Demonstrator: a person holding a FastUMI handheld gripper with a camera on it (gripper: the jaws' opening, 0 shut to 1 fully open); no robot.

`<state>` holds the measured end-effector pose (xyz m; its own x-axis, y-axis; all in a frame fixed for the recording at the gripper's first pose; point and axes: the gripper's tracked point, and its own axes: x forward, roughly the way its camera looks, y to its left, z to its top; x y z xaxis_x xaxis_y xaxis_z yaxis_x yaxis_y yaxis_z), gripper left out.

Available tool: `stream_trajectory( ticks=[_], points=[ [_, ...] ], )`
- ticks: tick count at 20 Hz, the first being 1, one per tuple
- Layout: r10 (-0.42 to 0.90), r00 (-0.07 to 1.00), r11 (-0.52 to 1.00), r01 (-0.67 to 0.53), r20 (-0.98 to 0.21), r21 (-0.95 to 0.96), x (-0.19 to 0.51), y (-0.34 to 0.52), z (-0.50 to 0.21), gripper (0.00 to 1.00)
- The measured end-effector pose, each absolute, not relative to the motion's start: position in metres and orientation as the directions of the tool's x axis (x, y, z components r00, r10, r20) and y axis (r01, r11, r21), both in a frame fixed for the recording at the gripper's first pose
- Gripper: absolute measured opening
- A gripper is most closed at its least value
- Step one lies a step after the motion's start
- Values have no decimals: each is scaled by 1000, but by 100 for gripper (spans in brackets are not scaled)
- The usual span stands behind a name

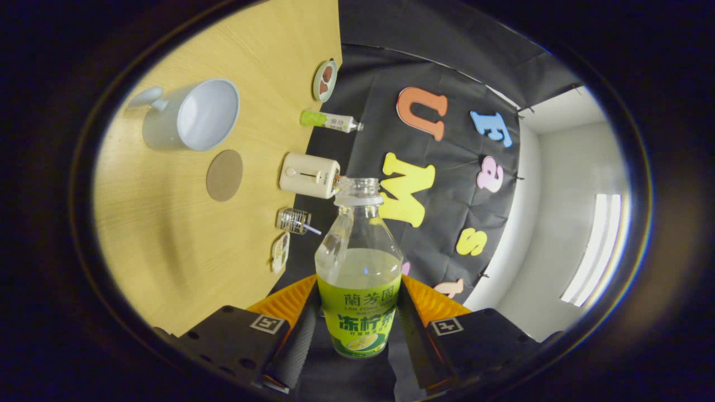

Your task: Take the bottle from table, then pour the juice into the cup, finally place the bottle on the coaster

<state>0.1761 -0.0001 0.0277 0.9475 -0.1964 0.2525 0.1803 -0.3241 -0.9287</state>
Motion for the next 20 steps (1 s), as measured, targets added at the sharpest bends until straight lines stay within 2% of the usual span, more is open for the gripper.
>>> stream_trajectory(
  ticks=[9, 20],
  points=[
    [-203, 945, -386, 164, 257, -908, 181, 1, 26, 80],
    [-173, 925, -448, 231, 337, -864, 176, -1, 39, 80]
  ],
)
